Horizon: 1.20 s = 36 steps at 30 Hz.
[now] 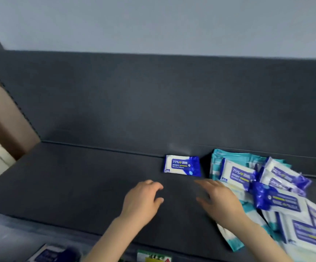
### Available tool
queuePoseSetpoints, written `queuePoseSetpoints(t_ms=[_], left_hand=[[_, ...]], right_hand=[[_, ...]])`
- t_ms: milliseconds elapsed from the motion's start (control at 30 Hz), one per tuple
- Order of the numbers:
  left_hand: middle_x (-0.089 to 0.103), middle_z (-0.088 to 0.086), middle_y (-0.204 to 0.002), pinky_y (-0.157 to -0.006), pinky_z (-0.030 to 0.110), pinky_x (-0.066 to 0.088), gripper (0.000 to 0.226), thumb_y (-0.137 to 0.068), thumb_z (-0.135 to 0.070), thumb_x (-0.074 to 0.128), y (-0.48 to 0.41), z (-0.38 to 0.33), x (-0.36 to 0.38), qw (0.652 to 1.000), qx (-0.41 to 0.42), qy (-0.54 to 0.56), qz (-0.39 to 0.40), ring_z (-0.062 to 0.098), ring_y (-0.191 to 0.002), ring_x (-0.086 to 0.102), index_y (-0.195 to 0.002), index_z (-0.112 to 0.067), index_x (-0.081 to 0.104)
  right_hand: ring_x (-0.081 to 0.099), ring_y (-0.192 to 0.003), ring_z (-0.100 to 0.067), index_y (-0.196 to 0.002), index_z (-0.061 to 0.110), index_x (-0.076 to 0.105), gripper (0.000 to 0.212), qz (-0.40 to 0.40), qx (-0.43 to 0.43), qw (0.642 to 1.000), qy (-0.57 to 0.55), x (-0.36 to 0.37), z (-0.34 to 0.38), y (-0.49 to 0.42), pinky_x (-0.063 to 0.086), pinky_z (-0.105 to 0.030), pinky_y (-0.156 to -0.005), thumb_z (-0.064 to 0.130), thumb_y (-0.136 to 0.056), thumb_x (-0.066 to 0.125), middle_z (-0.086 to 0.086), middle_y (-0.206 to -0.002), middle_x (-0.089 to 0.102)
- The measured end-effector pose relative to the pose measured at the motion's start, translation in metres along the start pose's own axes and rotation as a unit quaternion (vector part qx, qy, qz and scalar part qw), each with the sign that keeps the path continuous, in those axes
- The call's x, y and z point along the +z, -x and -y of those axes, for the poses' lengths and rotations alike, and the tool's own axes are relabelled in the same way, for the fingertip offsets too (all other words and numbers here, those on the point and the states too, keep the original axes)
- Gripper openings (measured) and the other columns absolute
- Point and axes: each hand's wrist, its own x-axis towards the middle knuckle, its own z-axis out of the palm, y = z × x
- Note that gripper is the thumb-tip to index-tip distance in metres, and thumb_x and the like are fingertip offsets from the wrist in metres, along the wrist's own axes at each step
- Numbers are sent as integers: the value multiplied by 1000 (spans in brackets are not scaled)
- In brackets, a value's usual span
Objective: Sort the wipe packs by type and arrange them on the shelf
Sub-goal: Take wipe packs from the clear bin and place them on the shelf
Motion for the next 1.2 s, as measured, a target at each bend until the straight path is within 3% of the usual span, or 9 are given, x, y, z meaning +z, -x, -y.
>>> queuePoseSetpoints(t_ms=[133,300,433,567,767,933,1067,1200], left_hand=[[55,-14,-124,-88,28,46,36,-91,-43,55,-28,-74,34,996,59,44,47,9,-114,52,-126,-33,54],[60,-3,-117,-82,31,45,41,-85,-49,61,-50,-147,78,988,82,24,129,19,-109,57,-118,-24,59],[58,2,-120,-85,35,45,53,-77,-47,72,-59,-172,102,981,74,-34,177,23,-111,54,-120,-20,56],[63,5,-113,-79,33,44,36,-81,-37,71,-64,-172,104,976,58,-34,206,27,-105,58,-110,-17,64],[56,-3,-114,-79,32,42,21,-89,-29,62,-99,-113,61,990,-15,-63,123,21,-106,56,-110,-26,61],[53,-1,-115,-79,33,45,22,-93,-29,56,-145,-63,43,990,-74,-103,61,20,-108,52,-114,-22,58],[51,0,-118,-87,38,47,25,-94,-30,54,-167,-51,48,990,-62,-113,55,21,-112,48,-117,-20,57],[50,-1,-122,-88,37,46,27,-96,-34,51,-175,-48,57,990,-32,-120,60,21,-113,46,-119,-19,54]], right_hand=[[48,-124,-18,-137,28,46,49,-8,51,999,15,-21,-62,-9,42,-30,-94,30,-89,58,9,-135,52],[46,-124,-23,-139,23,43,51,-19,104,993,54,-37,-123,-31,43,-34,-94,28,-90,55,3,-137,50],[42,-126,-22,-142,25,36,57,5,114,990,78,-34,-144,-42,40,-35,-99,34,-90,58,2,-137,48],[42,-120,-21,-137,23,40,61,-2,110,991,72,-31,-149,-48,39,-32,-95,35,-84,65,1,-130,50],[41,-120,-18,-136,26,40,58,-29,87,995,41,-30,-148,-50,39,-30,-97,30,-85,65,3,-131,47],[44,-119,-19,-136,26,40,59,40,62,996,46,-27,-137,-43,41,-31,-95,30,-83,66,2,-127,48],[44,-121,-18,-135,27,41,61,96,62,992,50,-24,-125,-35,40,-31,-95,37,-81,68,3,-129,47],[53,-109,-17,-121,25,54,43,103,88,991,7,-18,-117,-31,44,-28,-84,30,-81,68,2,-119,55]])
